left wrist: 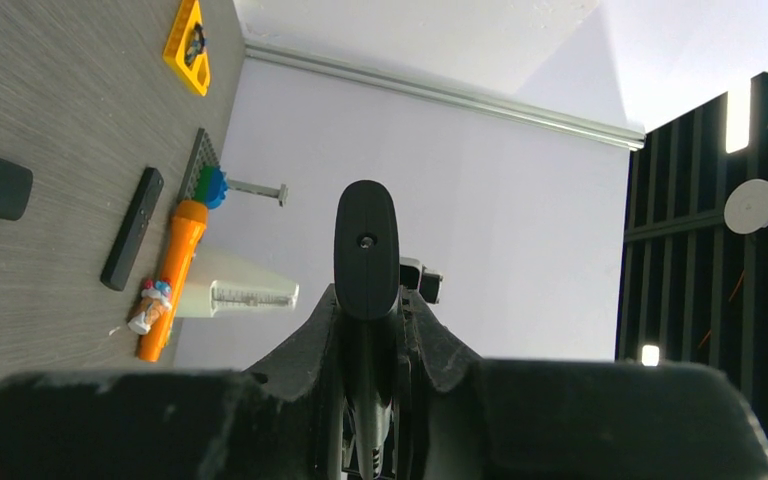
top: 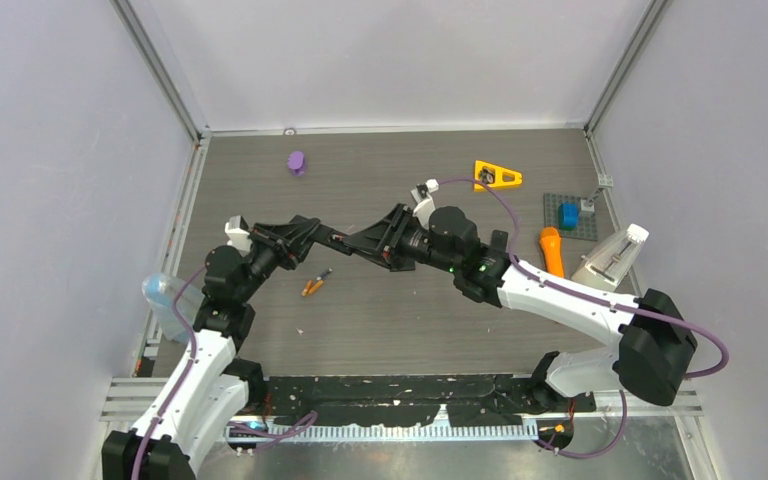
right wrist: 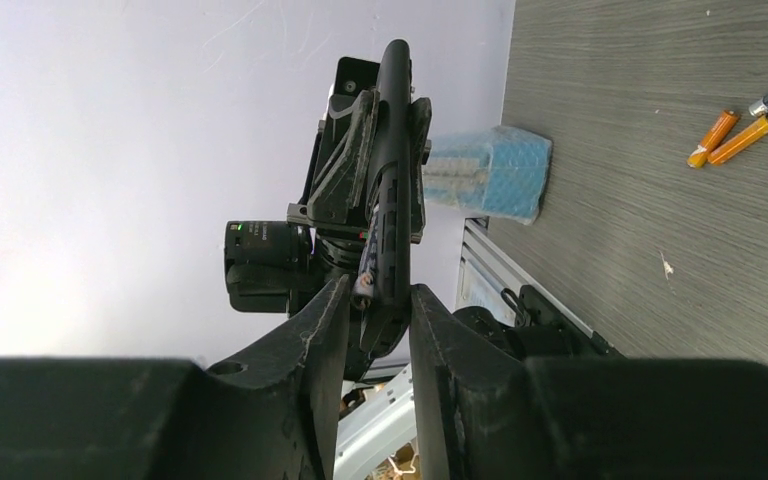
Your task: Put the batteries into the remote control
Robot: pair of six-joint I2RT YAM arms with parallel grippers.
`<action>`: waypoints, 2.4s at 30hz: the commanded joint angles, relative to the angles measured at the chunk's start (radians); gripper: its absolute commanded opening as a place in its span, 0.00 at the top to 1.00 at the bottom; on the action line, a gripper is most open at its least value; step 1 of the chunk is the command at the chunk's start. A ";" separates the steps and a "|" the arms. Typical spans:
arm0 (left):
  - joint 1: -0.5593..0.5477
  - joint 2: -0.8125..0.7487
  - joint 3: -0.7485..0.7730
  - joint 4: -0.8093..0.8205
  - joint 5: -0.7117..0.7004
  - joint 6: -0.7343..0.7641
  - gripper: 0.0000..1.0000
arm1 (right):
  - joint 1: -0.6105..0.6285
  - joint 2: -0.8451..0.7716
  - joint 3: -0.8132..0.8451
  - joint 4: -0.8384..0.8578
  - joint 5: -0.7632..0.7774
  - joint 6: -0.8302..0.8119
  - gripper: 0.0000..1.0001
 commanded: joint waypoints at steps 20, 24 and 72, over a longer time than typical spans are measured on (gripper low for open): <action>-0.043 -0.021 0.039 0.031 0.004 0.055 1.00 | 0.007 0.035 0.032 0.005 -0.017 0.024 0.79; -0.048 -0.020 0.047 0.036 0.002 0.065 1.00 | 0.007 0.037 0.042 -0.016 -0.017 0.020 0.76; 0.049 -0.224 0.391 -0.712 -0.163 1.331 1.00 | 0.040 0.377 0.535 -0.780 0.371 -0.307 0.36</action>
